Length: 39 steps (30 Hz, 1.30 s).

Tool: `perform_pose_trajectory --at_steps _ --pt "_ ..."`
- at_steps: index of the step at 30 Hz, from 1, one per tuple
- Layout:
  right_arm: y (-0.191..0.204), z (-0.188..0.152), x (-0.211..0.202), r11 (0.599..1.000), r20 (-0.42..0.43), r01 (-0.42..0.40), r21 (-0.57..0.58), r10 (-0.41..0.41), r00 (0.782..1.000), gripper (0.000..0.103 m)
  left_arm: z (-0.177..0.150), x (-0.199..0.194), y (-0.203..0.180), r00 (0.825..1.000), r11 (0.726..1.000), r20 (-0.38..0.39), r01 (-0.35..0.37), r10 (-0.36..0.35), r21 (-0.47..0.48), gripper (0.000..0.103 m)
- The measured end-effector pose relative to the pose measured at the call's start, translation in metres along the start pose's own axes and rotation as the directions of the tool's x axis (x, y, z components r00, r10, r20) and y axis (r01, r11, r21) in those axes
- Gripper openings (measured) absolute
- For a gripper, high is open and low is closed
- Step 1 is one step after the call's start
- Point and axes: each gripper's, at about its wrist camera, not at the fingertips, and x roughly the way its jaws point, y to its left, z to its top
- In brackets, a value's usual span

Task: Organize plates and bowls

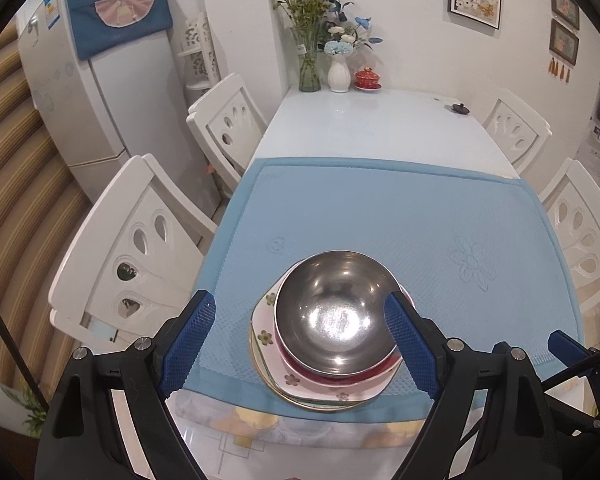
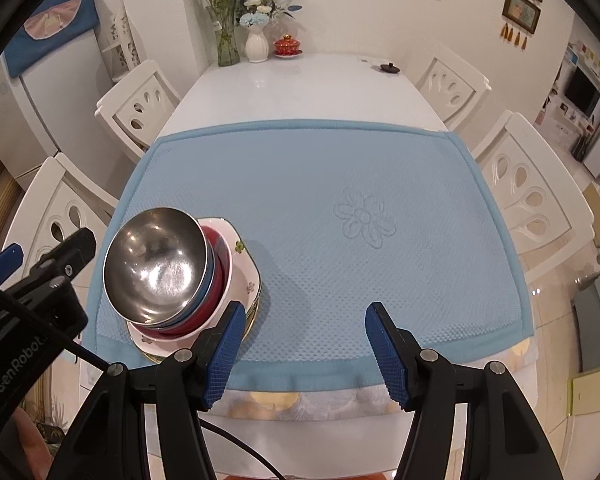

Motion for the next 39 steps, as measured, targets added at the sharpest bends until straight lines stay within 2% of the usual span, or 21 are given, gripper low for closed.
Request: perform_pose_trajectory --at_steps 10,22,27,39 --pt "-0.008 0.009 0.01 0.999 -0.023 -0.028 -0.021 0.027 0.999 0.06 0.003 0.007 -0.005 0.999 0.999 -0.034 -0.012 0.011 -0.033 0.086" --pt "0.002 0.019 0.013 0.997 -0.014 -0.035 -0.073 0.034 0.999 0.06 0.008 0.013 0.005 0.999 0.997 -0.041 -0.021 0.018 -0.074 0.086" --pt "0.003 0.021 0.017 0.996 -0.026 -0.044 -0.083 0.042 0.999 0.06 0.009 0.016 0.004 0.998 0.997 -0.042 -0.042 0.04 -0.068 0.086" --pt "-0.004 0.023 0.023 0.997 -0.04 -0.037 -0.063 0.035 0.999 0.06 0.011 0.022 -0.007 0.998 0.999 -0.056 -0.027 0.024 -0.045 0.086"
